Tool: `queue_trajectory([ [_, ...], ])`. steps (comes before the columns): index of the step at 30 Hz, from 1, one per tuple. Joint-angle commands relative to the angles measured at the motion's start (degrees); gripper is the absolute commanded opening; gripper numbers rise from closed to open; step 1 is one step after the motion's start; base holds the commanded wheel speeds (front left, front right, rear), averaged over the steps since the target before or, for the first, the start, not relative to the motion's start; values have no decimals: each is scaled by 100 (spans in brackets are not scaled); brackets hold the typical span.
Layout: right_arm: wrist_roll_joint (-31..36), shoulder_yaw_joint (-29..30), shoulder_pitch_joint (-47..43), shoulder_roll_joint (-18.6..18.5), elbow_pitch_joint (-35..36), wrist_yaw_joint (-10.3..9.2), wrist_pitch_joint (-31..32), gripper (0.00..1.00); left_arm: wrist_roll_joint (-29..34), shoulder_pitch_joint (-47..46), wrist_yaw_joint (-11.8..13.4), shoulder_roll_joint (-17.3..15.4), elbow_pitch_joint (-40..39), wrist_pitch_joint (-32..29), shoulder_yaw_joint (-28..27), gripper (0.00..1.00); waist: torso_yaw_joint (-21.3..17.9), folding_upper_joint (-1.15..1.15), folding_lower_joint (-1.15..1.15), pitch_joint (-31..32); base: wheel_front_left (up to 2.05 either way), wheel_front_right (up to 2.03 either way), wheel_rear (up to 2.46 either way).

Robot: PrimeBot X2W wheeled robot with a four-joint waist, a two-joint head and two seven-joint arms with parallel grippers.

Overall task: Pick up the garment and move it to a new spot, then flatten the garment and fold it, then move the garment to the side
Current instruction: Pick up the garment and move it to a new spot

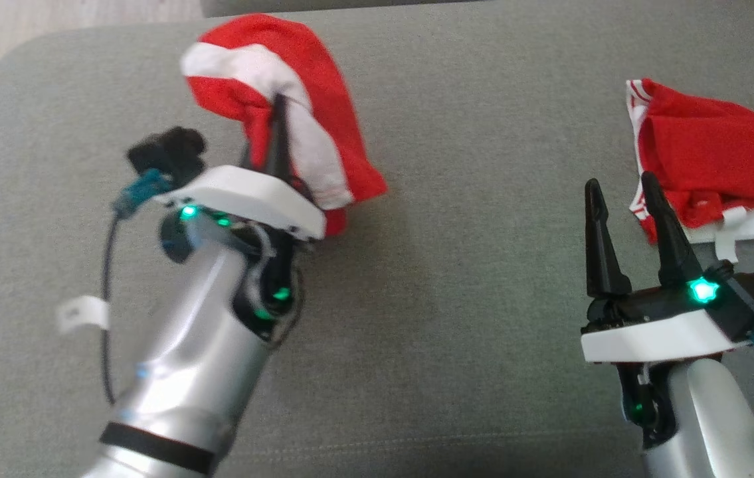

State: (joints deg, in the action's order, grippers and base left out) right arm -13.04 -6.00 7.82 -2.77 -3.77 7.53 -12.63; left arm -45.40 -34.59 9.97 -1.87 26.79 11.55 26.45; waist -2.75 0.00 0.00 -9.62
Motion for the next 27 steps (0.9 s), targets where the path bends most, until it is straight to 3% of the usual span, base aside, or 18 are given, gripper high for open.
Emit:
queue_trajectory([
  [1, 32, -123, 191, -10, 223, -4, -42, 100, -170, -234, 136, -103, -289, 120, 42, 0, -85, 0, 0, -63, 0, 0, 0],
  [8, -21, -138, 327, -10, 251, -4, -70, 100, -1015, -594, 764, -102, -680, 338, 649, 0, -431, 0, 0, -257, 0, 0, 0],
  [16, -87, -206, 413, -10, 179, -4, -137, 100, -1080, -734, 1182, -101, -1721, 343, 457, 0, -780, 0, 0, -356, 0, 0, 0],
  [19, -119, -250, 454, -10, 155, -4, -160, 100, -1098, -621, 1324, -101, -1750, 343, 515, 0, -875, 0, 0, -405, 0, 0, 0],
  [24, -138, -270, 510, -10, 103, -4, -194, 100, -952, -426, 1357, -101, -1267, 344, 1069, 0, -957, 0, 0, -495, 0, 0, 0],
  [25, -141, -278, 531, -10, 82, -4, -204, 100, -988, -362, 1338, -101, -913, 344, 1366, 26, -970, 0, 0, -523, 0, 0, 0],
  [26, -143, -279, 540, -10, 73, -4, -208, 100, -982, -365, 1324, -101, -733, 344, 1527, 86, -967, 0, 0, -538, 0, 0, 0],
  [27, -146, -284, 548, -10, 64, -4, -212, 100, -1008, -382, 1285, -101, -597, 344, 1661, 100, -960, 0, 0, -554, 0, 0, 0],
])
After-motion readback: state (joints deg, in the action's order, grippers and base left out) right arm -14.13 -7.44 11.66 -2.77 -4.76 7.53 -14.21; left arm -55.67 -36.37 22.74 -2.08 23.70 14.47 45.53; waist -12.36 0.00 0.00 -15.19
